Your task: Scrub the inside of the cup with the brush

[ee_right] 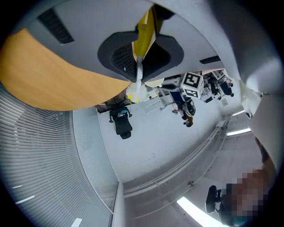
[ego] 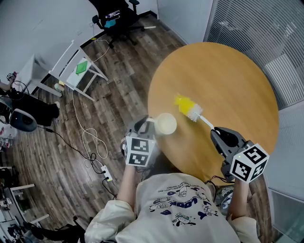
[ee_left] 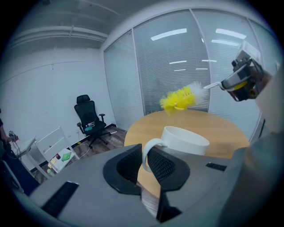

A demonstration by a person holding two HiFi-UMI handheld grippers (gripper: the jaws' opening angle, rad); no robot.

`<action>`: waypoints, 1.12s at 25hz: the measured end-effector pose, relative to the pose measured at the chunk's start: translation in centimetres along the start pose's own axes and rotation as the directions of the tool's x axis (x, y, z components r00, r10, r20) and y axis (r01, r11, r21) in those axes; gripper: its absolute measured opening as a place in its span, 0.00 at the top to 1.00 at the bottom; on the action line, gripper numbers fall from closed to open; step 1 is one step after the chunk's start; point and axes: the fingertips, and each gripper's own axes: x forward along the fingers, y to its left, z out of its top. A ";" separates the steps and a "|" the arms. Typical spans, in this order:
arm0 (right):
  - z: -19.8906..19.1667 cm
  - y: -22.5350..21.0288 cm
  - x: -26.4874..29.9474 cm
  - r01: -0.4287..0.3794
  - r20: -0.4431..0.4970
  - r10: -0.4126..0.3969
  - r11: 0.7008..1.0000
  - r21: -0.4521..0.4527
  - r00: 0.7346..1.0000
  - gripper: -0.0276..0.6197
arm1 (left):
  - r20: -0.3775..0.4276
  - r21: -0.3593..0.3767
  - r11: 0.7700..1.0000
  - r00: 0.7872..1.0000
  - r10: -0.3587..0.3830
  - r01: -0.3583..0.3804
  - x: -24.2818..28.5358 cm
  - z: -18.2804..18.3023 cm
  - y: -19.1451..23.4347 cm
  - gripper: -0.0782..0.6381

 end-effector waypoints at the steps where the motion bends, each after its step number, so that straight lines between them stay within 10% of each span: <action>1: 0.1 -0.2 0.2 0.014 0.009 -0.014 1.000 0.003 1.000 0.88 | 0.006 -0.010 1.000 1.000 -0.003 0.003 0.0 0.2 -0.1 0.84; 28: -3.0 -2.4 3.7 0.255 0.100 -0.261 0.964 0.070 0.960 0.88 | 0.085 -0.220 0.967 0.990 -0.109 0.126 0.6 2.1 -3.1 0.84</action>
